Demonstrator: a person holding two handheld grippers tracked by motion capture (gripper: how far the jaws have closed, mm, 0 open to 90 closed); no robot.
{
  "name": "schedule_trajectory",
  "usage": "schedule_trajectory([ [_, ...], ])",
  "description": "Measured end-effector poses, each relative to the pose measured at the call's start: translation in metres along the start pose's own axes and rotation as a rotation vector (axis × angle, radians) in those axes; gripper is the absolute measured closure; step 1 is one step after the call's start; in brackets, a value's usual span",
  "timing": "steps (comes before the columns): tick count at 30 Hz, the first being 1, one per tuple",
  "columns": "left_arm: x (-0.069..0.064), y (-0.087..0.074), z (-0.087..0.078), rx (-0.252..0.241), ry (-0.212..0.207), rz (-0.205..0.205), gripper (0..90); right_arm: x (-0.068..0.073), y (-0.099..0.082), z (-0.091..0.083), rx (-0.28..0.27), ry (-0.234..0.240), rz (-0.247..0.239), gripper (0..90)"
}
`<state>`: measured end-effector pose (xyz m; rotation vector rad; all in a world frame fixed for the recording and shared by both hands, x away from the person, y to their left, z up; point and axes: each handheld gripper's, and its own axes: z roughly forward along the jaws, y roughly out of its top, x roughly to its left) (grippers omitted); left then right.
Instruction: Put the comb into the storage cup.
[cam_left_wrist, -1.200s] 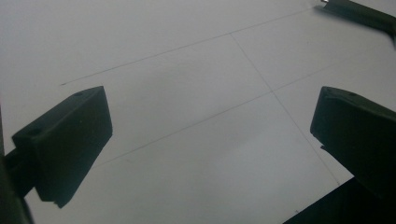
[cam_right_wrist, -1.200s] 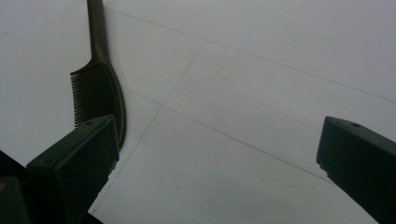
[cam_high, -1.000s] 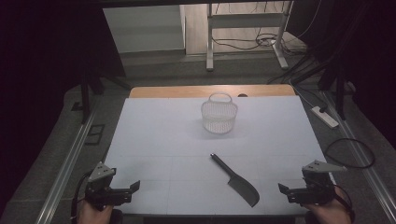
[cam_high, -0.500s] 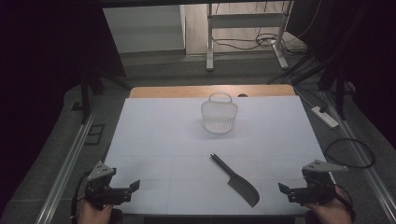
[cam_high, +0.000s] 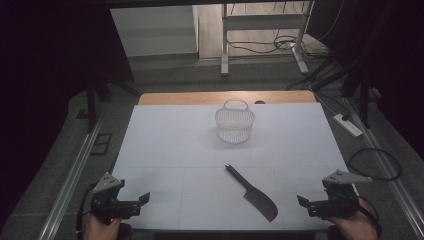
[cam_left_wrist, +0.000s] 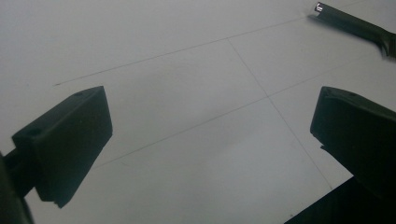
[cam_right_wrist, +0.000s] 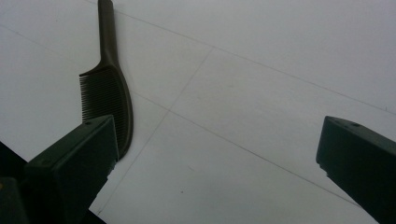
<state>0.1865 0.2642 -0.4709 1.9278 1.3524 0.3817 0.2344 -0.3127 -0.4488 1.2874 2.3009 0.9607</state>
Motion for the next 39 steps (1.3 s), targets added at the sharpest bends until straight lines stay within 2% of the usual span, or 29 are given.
schedule_trajectory([
  [5, 0.000, 0.001, 0.001, 0.004, -0.002, 0.000, 0.0, 0.002, 0.003, 0.001, -0.012, 0.006, -0.011, 0.0],
  [10, 0.000, 0.002, 0.002, 0.004, -0.006, -0.001, 0.0, 0.002, 0.009, 0.003, -0.009, 0.044, -0.026, 0.0],
  [15, 0.000, 0.003, 0.003, 0.013, -0.013, 0.007, 0.0, 0.004, 0.015, 0.006, 0.012, 0.041, -0.060, 0.0],
  [21, 0.000, 0.003, 0.003, 0.014, -0.016, 0.009, 0.0, 0.007, 0.022, 0.014, 0.025, 0.044, -0.071, 0.0],
  [24, 0.000, 0.002, 0.003, 0.016, -0.015, 0.011, 0.0, 0.010, 0.027, 0.018, 0.025, 0.060, -0.096, 0.0],
  [33, 0.000, 0.003, 0.003, 0.018, -0.017, 0.008, 0.0, 0.018, 0.045, 0.028, 0.014, 0.106, -0.132, 0.0],
  [39, 0.001, 0.003, 0.003, 0.017, -0.020, 0.005, 0.0, 0.024, 0.052, 0.036, 0.019, 0.144, -0.121, 0.0],
])
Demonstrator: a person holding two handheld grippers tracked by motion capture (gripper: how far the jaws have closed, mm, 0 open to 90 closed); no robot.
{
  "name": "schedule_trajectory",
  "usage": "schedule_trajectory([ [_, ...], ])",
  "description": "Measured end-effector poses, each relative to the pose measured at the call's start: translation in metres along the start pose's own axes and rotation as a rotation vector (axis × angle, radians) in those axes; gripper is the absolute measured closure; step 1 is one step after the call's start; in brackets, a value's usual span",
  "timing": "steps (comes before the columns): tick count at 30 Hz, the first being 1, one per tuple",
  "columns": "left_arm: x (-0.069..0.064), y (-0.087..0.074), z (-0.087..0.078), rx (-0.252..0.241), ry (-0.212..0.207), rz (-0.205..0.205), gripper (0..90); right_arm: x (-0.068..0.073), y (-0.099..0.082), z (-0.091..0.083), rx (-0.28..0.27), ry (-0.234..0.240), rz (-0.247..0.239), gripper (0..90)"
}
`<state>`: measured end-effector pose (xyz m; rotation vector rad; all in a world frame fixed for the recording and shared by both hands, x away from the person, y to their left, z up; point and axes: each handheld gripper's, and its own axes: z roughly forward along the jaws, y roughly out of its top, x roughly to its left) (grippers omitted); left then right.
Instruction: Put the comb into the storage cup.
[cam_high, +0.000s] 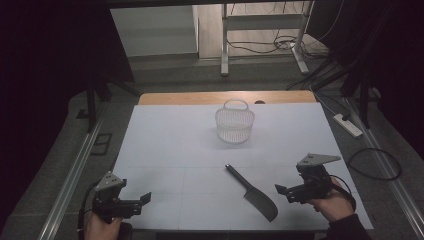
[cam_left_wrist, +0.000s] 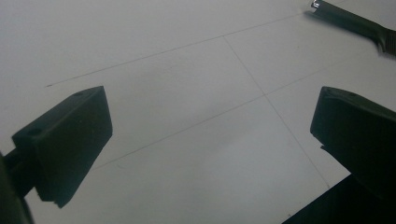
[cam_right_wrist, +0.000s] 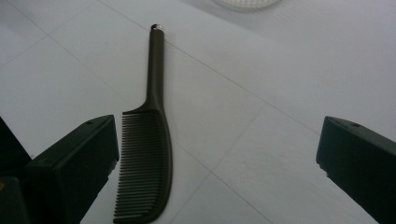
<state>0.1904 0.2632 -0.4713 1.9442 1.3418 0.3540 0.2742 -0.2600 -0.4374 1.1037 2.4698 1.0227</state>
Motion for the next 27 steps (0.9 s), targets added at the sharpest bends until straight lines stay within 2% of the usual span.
schedule_trajectory([
  [2, 0.000, 0.000, 0.000, -0.001, -0.001, 0.000, 0.0, 0.002, 0.003, 0.005, 0.018, -0.001, -0.014, 0.0],
  [9, 0.001, 0.000, 0.000, -0.003, -0.004, -0.006, 0.0, 0.007, 0.012, 0.013, 0.074, 0.000, -0.016, 0.0],
  [16, 0.001, 0.000, 0.000, -0.003, -0.005, -0.010, 0.0, 0.016, 0.019, 0.025, 0.123, 0.007, -0.057, 0.0],
  [22, 0.002, 0.000, 0.000, -0.007, -0.008, -0.015, 0.0, 0.022, 0.024, 0.033, 0.139, 0.030, -0.058, 0.0],
  [27, 0.002, 0.000, -0.001, -0.008, -0.008, -0.016, 0.0, 0.028, 0.032, 0.041, 0.156, 0.031, -0.087, 0.0],
])
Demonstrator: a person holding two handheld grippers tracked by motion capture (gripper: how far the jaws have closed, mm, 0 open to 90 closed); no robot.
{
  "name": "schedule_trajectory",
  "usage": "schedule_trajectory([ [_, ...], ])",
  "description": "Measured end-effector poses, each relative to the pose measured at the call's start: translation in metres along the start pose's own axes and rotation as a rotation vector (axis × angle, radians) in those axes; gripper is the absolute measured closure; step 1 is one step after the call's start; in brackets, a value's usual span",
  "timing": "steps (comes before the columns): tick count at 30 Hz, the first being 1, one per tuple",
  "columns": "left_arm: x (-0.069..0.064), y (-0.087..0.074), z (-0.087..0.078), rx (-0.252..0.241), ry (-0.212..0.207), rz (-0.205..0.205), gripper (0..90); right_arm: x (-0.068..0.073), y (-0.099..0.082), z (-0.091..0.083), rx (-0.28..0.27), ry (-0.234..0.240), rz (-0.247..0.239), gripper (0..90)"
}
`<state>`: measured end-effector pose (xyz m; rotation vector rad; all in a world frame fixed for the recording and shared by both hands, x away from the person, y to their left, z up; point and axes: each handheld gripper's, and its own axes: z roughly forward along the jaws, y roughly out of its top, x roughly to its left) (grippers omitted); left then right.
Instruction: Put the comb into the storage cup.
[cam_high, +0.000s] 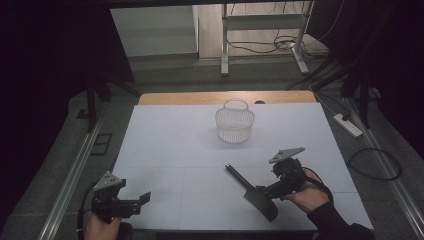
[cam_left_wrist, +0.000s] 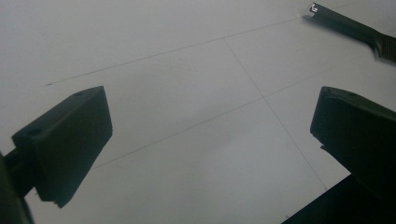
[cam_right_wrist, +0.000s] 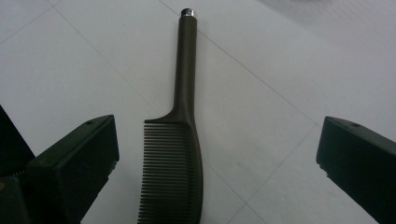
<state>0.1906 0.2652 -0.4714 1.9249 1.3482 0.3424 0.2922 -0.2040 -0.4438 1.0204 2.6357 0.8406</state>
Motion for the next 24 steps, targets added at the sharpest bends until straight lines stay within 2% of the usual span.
schedule_trajectory([
  [13, 0.002, 0.000, 0.000, -0.002, -0.006, -0.010, 0.0, 0.012, 0.016, 0.018, 0.038, -0.002, -0.054, 0.0],
  [24, 0.002, 0.000, 0.001, 0.002, -0.008, -0.013, 0.0, 0.026, 0.032, 0.036, 0.069, 0.018, -0.088, 0.0],
])
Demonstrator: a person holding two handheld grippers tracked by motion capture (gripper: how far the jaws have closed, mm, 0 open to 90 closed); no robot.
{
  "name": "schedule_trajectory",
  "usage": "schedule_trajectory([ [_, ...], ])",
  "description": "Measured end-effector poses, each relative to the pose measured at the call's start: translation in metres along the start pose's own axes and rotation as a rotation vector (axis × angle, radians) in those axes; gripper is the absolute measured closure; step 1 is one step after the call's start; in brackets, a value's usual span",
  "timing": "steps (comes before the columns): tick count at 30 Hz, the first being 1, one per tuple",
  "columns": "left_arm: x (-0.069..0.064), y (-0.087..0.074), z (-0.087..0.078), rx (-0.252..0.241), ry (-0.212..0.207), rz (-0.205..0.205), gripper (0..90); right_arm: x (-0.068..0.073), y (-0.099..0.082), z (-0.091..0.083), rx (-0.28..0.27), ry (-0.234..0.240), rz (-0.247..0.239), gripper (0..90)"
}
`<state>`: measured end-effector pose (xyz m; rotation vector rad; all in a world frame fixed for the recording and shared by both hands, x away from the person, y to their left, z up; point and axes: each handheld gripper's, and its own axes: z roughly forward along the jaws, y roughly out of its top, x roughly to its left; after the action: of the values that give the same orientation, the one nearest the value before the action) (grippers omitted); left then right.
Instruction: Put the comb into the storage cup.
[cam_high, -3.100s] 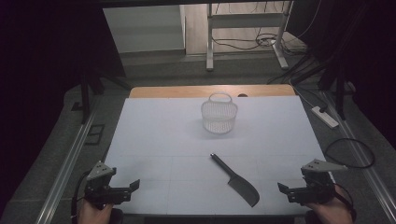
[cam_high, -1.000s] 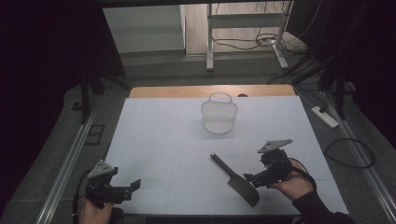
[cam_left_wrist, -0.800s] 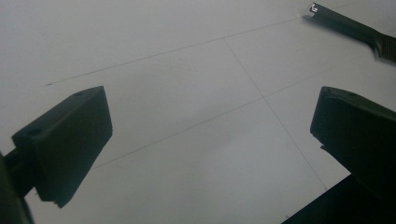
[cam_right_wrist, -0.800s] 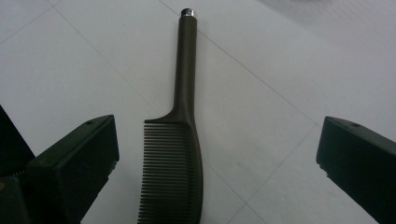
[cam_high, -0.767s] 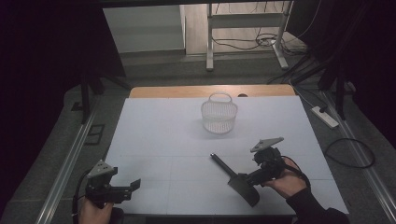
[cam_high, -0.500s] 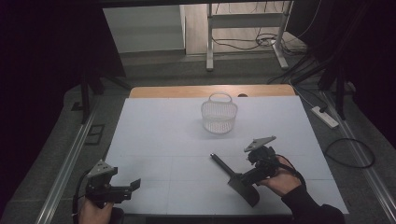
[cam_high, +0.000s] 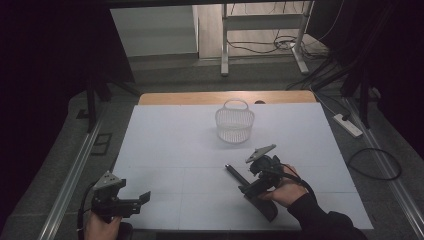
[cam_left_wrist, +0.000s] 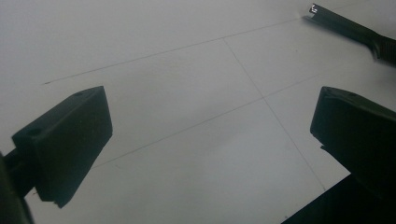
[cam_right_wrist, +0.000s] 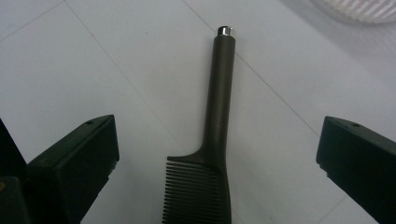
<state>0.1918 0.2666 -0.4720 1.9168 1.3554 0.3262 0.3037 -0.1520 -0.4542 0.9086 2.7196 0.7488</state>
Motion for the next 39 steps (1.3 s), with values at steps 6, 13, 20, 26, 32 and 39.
schedule_trajectory([
  [6, 0.000, 0.000, 0.000, -0.003, -0.002, -0.003, 0.0, 0.002, 0.006, 0.007, 0.010, 0.007, -0.008, 0.0],
  [13, 0.000, 0.000, 0.000, -0.005, -0.005, -0.004, 0.0, 0.004, 0.010, 0.008, 0.000, 0.016, -0.024, 11.9],
  [20, 0.001, 0.000, 0.000, -0.006, -0.008, -0.006, 0.0, 0.000, 0.011, 0.003, -0.024, 0.036, -0.037, 39.8],
  [26, 0.001, 0.000, 0.000, -0.007, -0.010, -0.006, 0.0, -0.002, 0.014, 0.005, -0.014, 0.054, -0.063, 68.5],
  [32, 0.002, -0.001, -0.001, -0.009, -0.015, -0.009, 0.0, -0.006, 0.015, 0.008, -0.007, 0.096, -0.084, 89.4],
  [39, 0.002, 0.000, -0.001, -0.008, -0.017, -0.010, 0.0, -0.007, 0.017, 0.014, 0.005, 0.108, -0.109, 89.4],
])
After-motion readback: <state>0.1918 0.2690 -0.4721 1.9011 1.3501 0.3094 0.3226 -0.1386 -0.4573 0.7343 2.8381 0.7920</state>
